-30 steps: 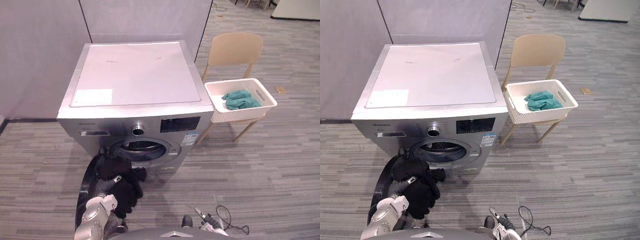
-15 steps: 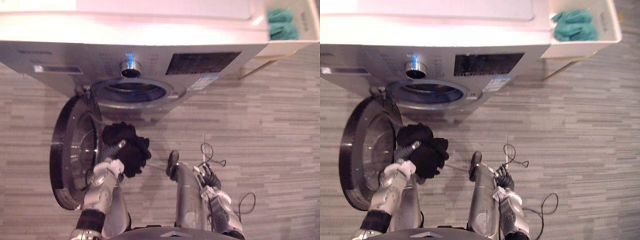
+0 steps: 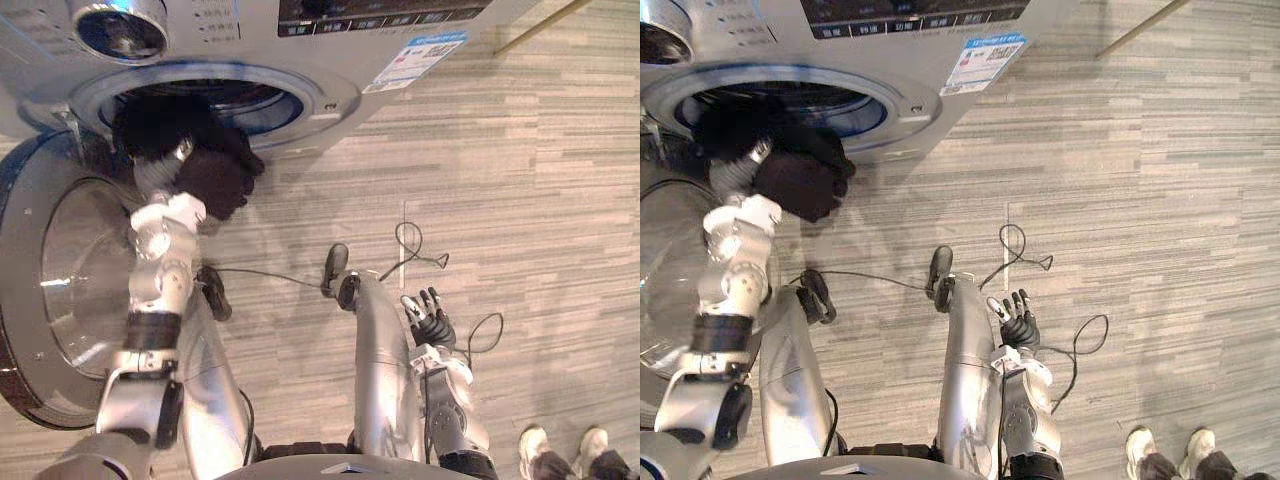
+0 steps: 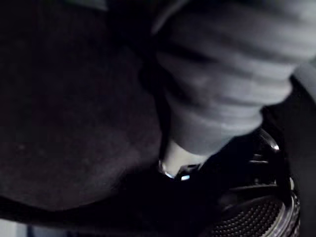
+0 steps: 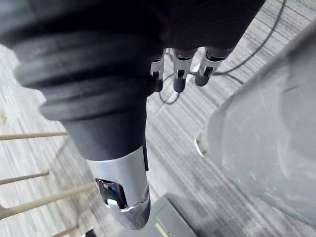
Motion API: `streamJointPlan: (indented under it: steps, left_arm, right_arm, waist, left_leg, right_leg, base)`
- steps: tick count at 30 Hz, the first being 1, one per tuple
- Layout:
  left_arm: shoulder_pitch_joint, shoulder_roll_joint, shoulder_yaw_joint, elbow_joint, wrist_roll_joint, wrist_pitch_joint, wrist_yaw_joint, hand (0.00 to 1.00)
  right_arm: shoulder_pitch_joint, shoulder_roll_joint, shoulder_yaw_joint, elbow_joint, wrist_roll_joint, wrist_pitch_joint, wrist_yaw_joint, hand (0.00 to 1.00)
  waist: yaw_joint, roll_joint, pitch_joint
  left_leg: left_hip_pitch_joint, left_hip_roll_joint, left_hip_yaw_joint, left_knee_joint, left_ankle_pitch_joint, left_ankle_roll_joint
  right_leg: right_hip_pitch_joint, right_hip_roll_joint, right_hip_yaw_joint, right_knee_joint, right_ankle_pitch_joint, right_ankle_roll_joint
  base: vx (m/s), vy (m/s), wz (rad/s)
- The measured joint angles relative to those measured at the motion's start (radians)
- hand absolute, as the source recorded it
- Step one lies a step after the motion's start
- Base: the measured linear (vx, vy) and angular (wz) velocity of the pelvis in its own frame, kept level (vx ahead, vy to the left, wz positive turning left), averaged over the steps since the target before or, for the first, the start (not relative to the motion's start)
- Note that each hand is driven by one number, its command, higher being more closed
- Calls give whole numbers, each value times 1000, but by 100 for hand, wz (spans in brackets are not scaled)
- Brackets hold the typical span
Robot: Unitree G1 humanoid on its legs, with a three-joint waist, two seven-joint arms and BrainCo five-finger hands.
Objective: Pick up the laundry basket with both hands and put the clothes into the washing machine.
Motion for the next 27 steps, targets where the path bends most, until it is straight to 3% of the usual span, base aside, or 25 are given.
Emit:
streamJointPlan:
  steps: [5, 8, 10, 15, 19, 21, 25, 27]
  left_arm:
    - [-219, 57, 2, 191, -49, -4, -1, 100]
    - [-374, 99, -8, 308, -216, -5, 1, 100]
    - [-535, 153, -32, 393, -265, -5, 0, 100]
    - [-741, 176, -102, 483, -320, -11, 1, 100]
    - [-794, 180, -120, 508, -369, -24, 20, 100]
    - [-831, 182, -130, 509, -468, -107, 80, 100]
    - [-872, 190, -142, 509, -520, -147, 158, 100]
    - [-872, 201, -158, 507, -521, -207, 183, 100]
  right_arm:
    - [-1, 4, 2, 5, 34, -14, 2, 0]
    - [-6, 3, 2, 15, 45, -16, 2, 0]
    - [-21, 5, 0, 66, 69, -20, 0, 0]
    - [-34, 40, -38, 90, 121, -23, -3, 0]
    - [-55, 45, -77, 48, 183, -44, -23, 0]
    - [-56, 48, -107, -5, 238, -82, -39, 0]
    - [-51, 50, -200, -40, 313, -115, -44, 0]
    - [-31, 44, -237, -60, 314, -128, -45, 0]
  waist:
    - [-4, -12, 12]
    - [-7, -25, 18]
    - [-20, -33, 22]
    - [-39, -50, 35]
    - [-49, -54, 36]
    - [-57, -54, 36]
    - [-75, -57, 36]
    - [-91, -60, 38]
  left_leg:
    - [-14, 12, 3, -2, 0, 0]
    - [-31, 27, 15, -5, 0, 0]
    - [-64, 40, 19, -3, 0, 1]
    - [-68, 47, 31, -1, -1, 6]
    - [-69, 49, 54, 13, -9, 19]
    - [-102, 56, 57, 38, -15, 29]
    - [-124, 55, 61, 71, -25, 48]
    - [-124, 54, 70, 86, -31, 57]
  right_leg:
    - [-9, 15, -2, -22, 12, 1]
    - [-24, 35, 2, -58, 40, 1]
    - [-45, 53, 3, -97, 73, 4]
    - [-45, 56, 1, -117, 95, 4]
    - [-58, 59, 21, -129, 106, 12]
    - [-80, 65, 28, -131, 121, 17]
    - [-94, 63, 39, -128, 132, 24]
    - [-95, 55, 48, -123, 132, 25]
  base:
    - [10, 9, -8]
    - [-21, 12, -26]
    - [-29, 51, -34]
    - [-9, 43, -11]
    - [-29, 42, -11]
    - [-28, 74, -19]
    - [-33, 84, -7]
    - [-28, 65, -2]
